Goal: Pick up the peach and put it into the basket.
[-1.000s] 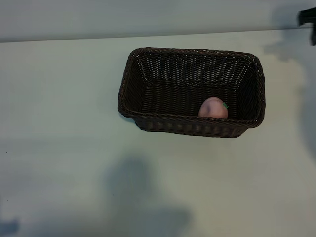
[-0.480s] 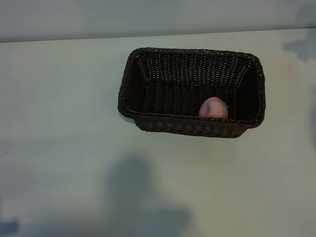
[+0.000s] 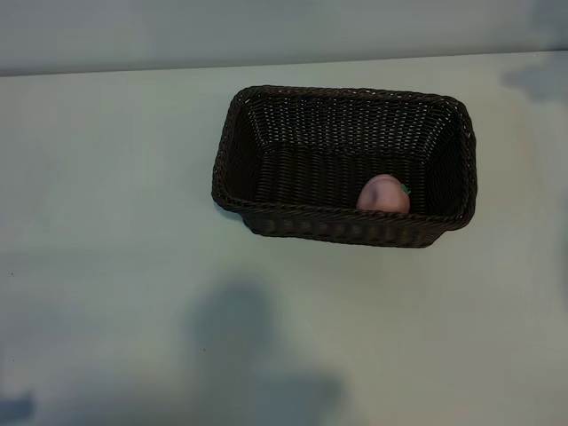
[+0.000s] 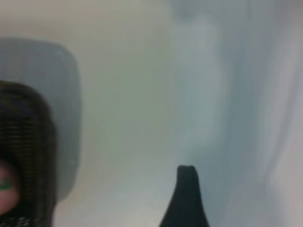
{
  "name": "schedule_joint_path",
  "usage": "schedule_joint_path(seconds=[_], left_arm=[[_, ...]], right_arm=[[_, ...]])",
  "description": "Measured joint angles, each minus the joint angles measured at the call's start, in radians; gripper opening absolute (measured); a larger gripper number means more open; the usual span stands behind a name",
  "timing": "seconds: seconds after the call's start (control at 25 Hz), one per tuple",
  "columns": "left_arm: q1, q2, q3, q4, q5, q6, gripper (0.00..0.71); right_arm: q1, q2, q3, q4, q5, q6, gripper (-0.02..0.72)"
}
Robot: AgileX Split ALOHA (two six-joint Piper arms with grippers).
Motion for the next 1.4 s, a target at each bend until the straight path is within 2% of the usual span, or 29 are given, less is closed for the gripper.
schedule_joint_path(seconds=[0.48, 0.76, 1.28, 1.4], left_arm=[[0.000, 0.000, 0.000, 0.000, 0.000, 0.000, 0.498], [0.000, 0.000, 0.000, 0.000, 0.000, 0.000, 0.498], [0.000, 0.000, 0.000, 0.000, 0.000, 0.000, 0.498], [0.000, 0.000, 0.000, 0.000, 0.000, 0.000, 0.498]], right_arm=[[0.000, -0.417, 0.068, 0.054, 0.016, -0.001, 0.527], [0.000, -0.686, 0.227, 0.059, 0.015, -0.004, 0.526], [0.002, -1.204, 0.584, 0.059, -0.069, -0.020, 0.526], [0.037, -1.277, 0.651, 0.057, -0.088, -0.020, 0.526]])
